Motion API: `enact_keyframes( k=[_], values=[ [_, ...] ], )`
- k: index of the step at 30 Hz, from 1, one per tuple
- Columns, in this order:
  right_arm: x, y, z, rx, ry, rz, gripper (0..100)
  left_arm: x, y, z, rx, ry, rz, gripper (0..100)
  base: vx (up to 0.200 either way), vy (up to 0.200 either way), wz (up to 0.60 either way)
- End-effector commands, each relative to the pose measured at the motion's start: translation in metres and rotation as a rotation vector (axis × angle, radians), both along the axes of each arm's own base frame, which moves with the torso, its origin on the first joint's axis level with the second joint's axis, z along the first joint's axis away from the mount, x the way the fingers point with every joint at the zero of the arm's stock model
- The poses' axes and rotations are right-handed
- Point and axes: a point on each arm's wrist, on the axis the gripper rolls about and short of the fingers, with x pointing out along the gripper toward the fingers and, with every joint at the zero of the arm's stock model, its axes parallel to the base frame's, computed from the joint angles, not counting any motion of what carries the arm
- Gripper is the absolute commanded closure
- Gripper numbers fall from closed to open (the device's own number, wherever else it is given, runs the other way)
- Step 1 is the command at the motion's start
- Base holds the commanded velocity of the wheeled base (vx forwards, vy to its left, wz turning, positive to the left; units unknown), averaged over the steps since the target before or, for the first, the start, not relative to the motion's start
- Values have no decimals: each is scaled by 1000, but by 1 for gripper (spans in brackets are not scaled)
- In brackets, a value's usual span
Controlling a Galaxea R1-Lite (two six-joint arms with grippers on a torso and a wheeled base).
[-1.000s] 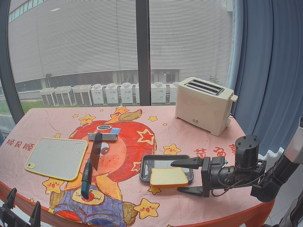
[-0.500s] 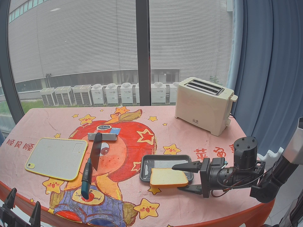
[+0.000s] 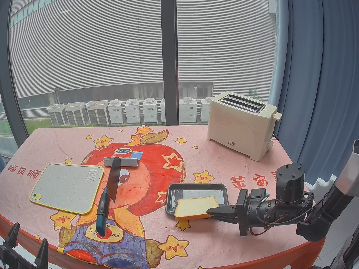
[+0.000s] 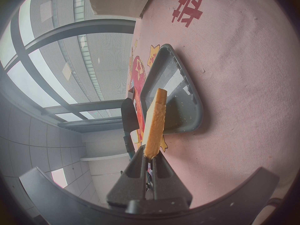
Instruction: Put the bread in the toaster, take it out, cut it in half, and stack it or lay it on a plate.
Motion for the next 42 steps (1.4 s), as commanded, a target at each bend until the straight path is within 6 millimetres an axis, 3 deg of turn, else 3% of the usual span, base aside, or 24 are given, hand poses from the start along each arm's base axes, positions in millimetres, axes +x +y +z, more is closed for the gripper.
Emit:
enact_keyframes(
  k=[1,16,42],
  values=[
    [-1,0,2,6,-12,2,100,0,0,-5,0,1,0,0,0,0,0],
    [-14,14,14,0,-88,-11,100,0,0,-5,0,1,0,0,0,0,0],
    [-18,4,32,-14,-216,-11,100,0,0,-5,-1,1,0,0,0,0,0]
  ],
)
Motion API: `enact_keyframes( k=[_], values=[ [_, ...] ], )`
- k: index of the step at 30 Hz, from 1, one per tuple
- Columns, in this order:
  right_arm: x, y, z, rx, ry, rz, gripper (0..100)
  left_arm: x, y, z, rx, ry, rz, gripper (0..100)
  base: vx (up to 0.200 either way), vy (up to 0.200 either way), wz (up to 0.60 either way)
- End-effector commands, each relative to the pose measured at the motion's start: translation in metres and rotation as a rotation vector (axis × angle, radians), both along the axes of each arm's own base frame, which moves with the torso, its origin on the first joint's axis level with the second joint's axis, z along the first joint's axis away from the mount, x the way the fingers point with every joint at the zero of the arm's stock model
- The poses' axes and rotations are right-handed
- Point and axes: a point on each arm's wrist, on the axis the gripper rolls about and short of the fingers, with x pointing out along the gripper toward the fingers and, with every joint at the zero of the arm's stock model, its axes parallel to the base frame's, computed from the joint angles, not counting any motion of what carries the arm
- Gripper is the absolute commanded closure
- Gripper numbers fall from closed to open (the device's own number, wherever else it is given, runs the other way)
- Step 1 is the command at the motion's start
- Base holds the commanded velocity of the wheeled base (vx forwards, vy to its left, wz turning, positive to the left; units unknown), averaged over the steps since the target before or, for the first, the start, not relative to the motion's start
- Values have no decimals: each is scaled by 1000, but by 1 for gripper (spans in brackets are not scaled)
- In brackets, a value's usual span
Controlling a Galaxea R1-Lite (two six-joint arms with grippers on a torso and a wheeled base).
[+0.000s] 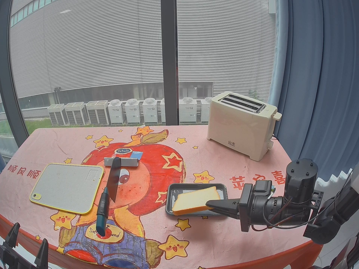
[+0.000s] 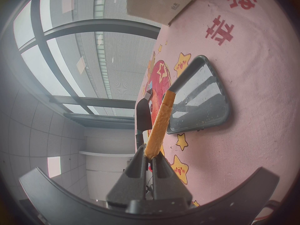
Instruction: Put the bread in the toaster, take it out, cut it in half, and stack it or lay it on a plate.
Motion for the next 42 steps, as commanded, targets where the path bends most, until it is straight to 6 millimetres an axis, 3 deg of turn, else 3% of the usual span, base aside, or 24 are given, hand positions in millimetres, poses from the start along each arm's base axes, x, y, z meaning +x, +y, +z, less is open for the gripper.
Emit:
enact_keyframes(
  k=[1,7,30,38,42],
  values=[
    [-2,-2,2,-14,-33,0,100,0,0,-5,-1,1,1,0,0,0,0],
    [-6,-1,1,-70,-119,-1,100,0,0,-5,0,0,1,0,0,0,0],
    [-20,-2,25,-27,-303,47,100,0,0,-5,0,1,1,0,0,0,0],
    [-28,-19,35,6,-357,14,100,0,0,-5,0,1,1,0,0,0,0],
    [-30,-18,35,6,-356,22,100,0,0,-5,0,1,1,0,0,0,0]
  ],
)
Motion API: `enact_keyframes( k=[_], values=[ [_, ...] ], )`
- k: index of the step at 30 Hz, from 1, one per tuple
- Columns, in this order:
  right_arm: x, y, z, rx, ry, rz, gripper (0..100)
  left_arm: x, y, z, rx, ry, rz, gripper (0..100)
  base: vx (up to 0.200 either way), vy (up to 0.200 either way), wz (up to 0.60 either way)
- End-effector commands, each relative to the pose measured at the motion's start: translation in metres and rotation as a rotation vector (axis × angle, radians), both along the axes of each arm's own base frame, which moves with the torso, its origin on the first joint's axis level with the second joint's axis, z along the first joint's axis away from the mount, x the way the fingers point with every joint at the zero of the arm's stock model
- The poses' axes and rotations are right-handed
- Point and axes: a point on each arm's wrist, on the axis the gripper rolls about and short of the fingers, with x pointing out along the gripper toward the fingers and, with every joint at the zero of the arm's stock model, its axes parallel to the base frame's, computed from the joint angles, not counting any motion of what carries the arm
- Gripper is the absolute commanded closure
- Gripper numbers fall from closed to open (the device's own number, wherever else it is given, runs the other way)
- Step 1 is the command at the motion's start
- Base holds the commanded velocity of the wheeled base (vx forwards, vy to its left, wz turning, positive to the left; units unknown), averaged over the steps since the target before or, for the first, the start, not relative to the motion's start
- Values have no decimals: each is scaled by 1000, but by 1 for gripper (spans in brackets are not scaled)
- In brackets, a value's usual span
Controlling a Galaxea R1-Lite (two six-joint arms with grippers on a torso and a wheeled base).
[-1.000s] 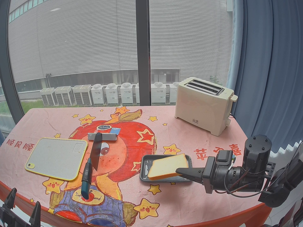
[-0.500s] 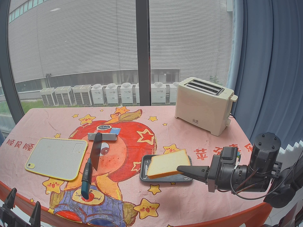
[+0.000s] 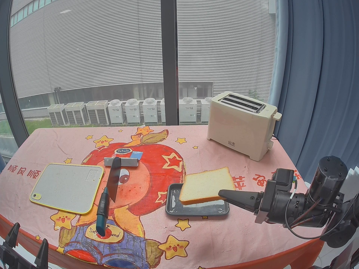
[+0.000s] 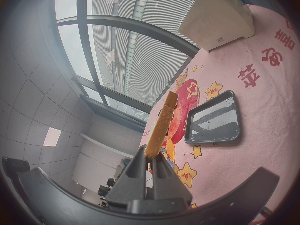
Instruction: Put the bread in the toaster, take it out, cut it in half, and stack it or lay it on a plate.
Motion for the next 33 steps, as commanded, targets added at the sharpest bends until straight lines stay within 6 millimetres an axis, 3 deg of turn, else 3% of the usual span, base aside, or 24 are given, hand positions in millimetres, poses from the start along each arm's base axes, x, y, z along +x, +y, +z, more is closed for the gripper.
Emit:
enact_keyframes(
  k=[1,10,33],
  values=[
    [-3,-2,3,7,-7,3,100,0,0,-5,-1,1,0,0,0,0,0],
    [-6,-3,-1,-6,6,13,100,0,0,-5,0,1,0,0,0,0,0],
    [-12,-8,13,33,-43,14,100,0,0,-5,0,1,0,0,0,0,0]
  ],
)
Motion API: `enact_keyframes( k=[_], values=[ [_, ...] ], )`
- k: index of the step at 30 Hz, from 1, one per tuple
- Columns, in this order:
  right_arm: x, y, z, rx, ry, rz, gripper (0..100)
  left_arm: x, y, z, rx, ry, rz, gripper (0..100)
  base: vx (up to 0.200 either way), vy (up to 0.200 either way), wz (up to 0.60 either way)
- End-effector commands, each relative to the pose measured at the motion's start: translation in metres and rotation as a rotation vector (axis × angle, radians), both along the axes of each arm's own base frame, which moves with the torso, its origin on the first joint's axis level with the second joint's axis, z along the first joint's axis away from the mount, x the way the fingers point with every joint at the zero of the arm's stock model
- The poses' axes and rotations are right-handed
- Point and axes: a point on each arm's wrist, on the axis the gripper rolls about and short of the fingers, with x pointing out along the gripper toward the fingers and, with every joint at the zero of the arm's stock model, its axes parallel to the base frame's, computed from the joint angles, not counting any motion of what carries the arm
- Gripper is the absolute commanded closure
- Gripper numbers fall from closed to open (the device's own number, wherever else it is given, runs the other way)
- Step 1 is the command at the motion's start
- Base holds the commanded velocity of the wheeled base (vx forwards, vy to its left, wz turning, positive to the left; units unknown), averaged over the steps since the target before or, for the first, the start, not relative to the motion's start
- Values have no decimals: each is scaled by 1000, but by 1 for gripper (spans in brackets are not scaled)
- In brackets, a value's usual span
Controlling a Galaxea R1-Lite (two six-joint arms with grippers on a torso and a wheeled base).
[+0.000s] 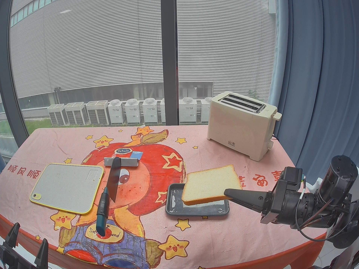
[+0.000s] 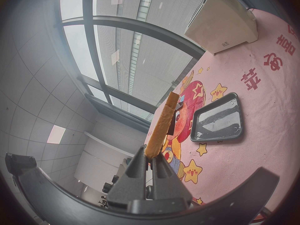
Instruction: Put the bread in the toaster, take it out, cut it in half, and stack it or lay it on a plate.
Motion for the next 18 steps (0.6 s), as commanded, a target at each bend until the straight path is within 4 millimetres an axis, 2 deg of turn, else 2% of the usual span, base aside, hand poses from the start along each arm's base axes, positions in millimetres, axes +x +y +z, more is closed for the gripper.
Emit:
enact_keyframes(
  k=[1,18],
  values=[
    [-1,-1,2,5,-6,1,100,0,0,-5,-1,1,0,0,0,0,0],
    [-11,-10,18,32,-83,3,100,0,0,-5,1,1,0,0,0,0,0]
  ],
)
